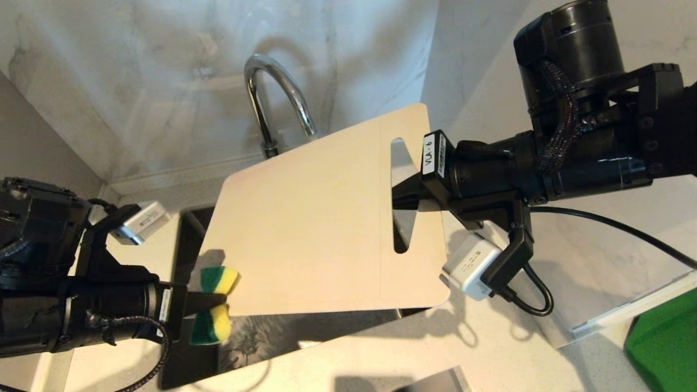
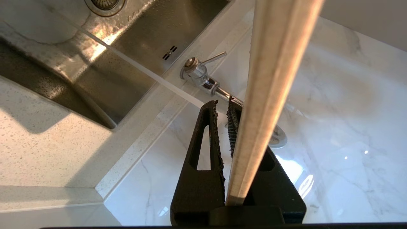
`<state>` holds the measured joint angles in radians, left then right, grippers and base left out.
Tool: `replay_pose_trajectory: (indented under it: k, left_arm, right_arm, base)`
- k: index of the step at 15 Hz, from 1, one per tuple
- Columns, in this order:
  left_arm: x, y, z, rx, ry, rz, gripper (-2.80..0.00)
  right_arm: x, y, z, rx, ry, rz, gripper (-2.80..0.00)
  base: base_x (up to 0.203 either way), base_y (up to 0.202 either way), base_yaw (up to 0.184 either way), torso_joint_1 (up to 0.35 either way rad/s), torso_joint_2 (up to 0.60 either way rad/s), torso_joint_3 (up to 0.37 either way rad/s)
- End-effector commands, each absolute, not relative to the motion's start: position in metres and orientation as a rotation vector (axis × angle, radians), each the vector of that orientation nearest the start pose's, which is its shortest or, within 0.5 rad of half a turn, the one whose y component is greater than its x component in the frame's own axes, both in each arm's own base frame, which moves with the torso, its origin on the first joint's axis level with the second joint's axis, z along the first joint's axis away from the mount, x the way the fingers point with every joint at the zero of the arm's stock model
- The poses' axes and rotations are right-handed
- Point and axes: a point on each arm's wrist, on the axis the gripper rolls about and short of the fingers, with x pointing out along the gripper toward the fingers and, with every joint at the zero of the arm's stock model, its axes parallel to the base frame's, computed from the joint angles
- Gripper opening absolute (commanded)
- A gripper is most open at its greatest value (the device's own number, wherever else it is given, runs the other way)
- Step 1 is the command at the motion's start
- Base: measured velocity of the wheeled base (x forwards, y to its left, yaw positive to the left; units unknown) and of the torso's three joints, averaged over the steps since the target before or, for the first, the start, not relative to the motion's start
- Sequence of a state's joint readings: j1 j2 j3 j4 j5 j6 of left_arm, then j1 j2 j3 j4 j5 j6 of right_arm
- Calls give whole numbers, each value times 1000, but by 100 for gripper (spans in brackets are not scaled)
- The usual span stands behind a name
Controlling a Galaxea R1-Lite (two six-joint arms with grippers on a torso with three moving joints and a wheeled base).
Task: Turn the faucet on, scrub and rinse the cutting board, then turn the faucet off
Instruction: Scrub the cutting board underwater
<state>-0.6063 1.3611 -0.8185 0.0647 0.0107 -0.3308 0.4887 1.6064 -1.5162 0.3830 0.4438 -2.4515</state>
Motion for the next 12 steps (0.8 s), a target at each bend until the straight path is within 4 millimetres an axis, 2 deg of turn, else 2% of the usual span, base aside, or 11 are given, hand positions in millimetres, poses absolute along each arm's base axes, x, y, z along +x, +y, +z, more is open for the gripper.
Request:
replay_pose_trajectory:
  k: [1,4,10,12]
  left_arm:
    - [177,-92,204,-160,681,-419,-280]
    - [175,-63,198,-187,686,-423,-280]
    - [188,-30,196,-284,688,-345,-280]
    - [191,-21,209,-303,637,-340,-280]
  right_arm:
    - [243,140,313,-2195,-896,983,-280]
    - [244,140,314,-2196,-896,979,-280]
    - [240,137,316,-2187,-891,974,-280]
    - [239,137,317,-2187,-894,967,-280]
  base:
    - [0,0,0,0,0,0]
    - [0,0,0,0,0,0]
    - [0,0,0,0,0,0]
    - [0,0,0,0,0,0]
